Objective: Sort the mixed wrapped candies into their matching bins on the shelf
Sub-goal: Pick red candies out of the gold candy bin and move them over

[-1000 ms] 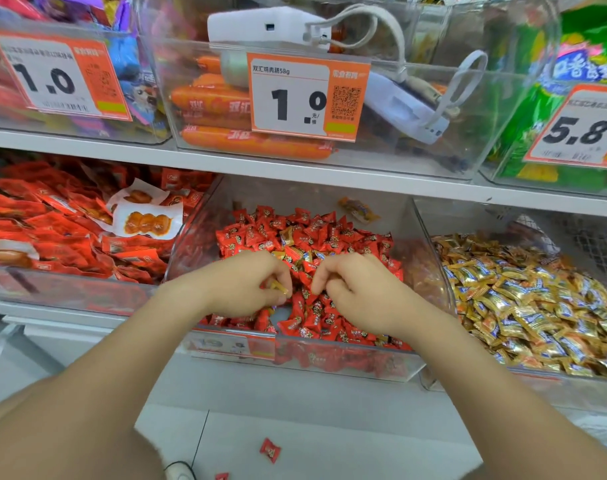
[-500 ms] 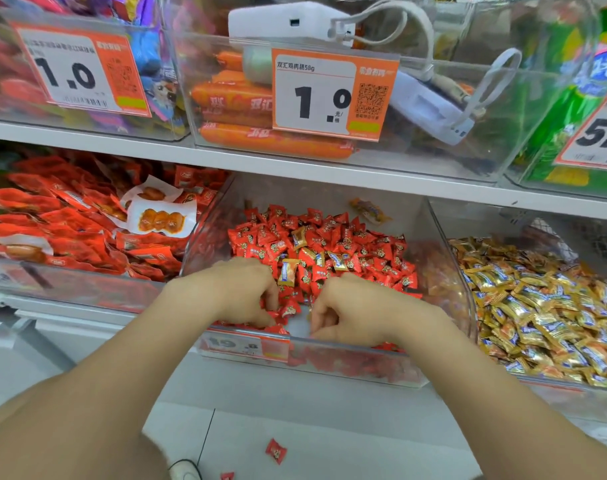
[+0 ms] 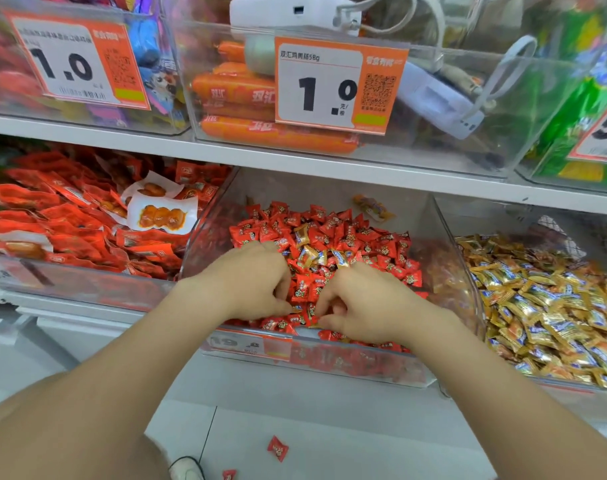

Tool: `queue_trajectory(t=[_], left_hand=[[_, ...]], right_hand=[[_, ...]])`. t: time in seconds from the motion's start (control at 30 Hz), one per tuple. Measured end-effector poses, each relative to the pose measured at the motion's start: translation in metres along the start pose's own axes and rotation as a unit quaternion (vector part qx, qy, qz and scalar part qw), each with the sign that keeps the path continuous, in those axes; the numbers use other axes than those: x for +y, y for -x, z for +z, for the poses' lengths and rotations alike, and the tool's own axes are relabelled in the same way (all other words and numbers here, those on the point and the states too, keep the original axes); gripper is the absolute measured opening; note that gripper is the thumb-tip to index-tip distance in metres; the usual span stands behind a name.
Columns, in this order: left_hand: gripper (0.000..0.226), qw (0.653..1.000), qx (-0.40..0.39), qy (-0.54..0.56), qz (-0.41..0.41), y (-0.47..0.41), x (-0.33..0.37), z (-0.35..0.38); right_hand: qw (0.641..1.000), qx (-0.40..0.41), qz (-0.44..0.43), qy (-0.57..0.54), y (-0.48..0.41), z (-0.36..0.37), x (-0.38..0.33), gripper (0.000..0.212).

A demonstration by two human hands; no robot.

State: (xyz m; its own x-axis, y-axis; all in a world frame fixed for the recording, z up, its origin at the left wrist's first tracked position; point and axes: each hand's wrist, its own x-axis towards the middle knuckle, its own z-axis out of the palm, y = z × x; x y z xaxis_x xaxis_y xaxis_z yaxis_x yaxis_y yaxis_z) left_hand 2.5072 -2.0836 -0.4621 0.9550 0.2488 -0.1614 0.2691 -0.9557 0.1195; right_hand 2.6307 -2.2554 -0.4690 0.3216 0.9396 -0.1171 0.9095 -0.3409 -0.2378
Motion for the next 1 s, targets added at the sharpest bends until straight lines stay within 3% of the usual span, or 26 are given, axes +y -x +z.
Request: queue_trajectory(t=[0.03, 0.1, 0.2, 0.3, 0.4, 0.47, 0.7, 0.77, 0.9, 1.0], left_hand=[[0.017, 1.0, 0.023, 0.012, 0.017, -0.002, 0.001, 0.001], [0.031, 0.999, -0.003, 0.032, 0.042, -0.005, 0.003, 0.002], [0.045, 0.998, -0.013, 0.026, 0.051, -0.009, 0.007, 0.008], [0.032, 0.998, 0.048, 0.034, 0.026, -0.014, 0.012, 0.014], [0.012, 0.999, 0.025, 0.022, 0.017, -0.018, 0.014, 0.015], [0.015, 0.999, 0.012, 0.027, 0.023, -0.018, 0.014, 0.016], [0.01, 0.986, 0.009, 0.144, 0.081, -0.009, 0.019, 0.012], [0.012, 0.987, 0.012, 0.142, 0.077, -0.01, 0.025, 0.011], [0.006, 0.995, 0.036, 0.062, 0.07, -0.017, 0.031, 0.01], [0.013, 0.997, 0.008, 0.03, 0.068, -0.021, 0.031, 0.014]], right_hand=[[1.0, 0.006, 0.001, 0.028, -0.003, 0.003, -0.001, 0.02], [0.997, 0.037, 0.016, 0.073, -0.008, 0.005, 0.0, 0.032], [0.993, 0.096, 0.053, 0.053, -0.009, -0.003, 0.008, 0.031], [0.99, 0.111, 0.083, 0.027, -0.003, -0.008, 0.018, 0.035], [0.992, 0.085, 0.08, 0.042, -0.004, -0.003, 0.017, 0.029], [0.993, 0.082, 0.081, 0.03, -0.005, -0.002, 0.017, 0.021], [0.979, 0.109, 0.089, -0.145, 0.008, -0.021, 0.026, 0.025], [0.978, 0.097, 0.088, -0.16, 0.011, -0.024, 0.028, 0.006], [0.985, 0.035, 0.064, -0.154, 0.015, -0.023, 0.029, 0.034], [0.987, -0.024, 0.067, -0.147, 0.016, -0.022, 0.027, 0.031]])
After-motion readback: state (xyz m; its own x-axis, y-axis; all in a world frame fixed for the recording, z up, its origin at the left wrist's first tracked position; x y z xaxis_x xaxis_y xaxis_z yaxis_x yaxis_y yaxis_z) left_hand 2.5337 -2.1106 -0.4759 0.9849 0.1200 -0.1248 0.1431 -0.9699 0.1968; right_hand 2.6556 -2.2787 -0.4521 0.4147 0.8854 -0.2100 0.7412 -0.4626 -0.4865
